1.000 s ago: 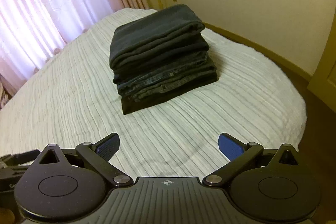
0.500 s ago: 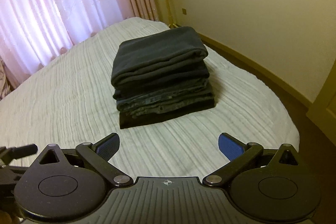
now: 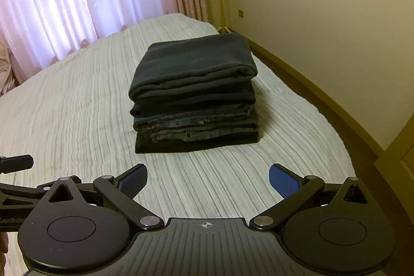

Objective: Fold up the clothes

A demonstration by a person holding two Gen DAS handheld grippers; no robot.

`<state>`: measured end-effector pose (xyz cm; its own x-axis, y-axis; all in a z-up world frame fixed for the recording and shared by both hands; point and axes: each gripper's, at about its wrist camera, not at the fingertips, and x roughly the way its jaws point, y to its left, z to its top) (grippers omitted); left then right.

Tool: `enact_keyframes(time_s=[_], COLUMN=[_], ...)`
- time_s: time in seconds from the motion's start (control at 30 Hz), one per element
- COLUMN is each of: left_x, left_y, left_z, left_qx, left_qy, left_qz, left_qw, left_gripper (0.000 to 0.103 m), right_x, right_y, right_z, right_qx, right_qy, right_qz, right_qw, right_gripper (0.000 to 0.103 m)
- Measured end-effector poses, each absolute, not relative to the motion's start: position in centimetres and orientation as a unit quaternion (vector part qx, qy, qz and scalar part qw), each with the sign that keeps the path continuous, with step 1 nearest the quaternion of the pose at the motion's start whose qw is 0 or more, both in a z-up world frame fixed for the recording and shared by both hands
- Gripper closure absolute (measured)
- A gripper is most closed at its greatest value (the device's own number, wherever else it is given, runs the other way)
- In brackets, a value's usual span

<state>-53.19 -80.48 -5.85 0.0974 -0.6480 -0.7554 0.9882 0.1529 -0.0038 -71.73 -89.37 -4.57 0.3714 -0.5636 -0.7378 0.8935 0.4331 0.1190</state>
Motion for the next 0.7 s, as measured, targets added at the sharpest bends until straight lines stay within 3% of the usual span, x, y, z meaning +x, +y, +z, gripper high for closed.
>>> enact_keyframes(time_s=[0.7], left_x=[-53.1], left_y=[-81.4], left_z=[-6.8], left_qx=[0.279], left_qy=[0.324], left_qz=[-0.583], left_qw=[0.691], left_gripper=[0.002], right_x=[-71.5], right_y=[-91.3], right_z=[-5.5], right_qx=[0.271], right_qy=[0.337], right_qz=[-0.462], right_qw=[0.775], right_gripper=[0.000])
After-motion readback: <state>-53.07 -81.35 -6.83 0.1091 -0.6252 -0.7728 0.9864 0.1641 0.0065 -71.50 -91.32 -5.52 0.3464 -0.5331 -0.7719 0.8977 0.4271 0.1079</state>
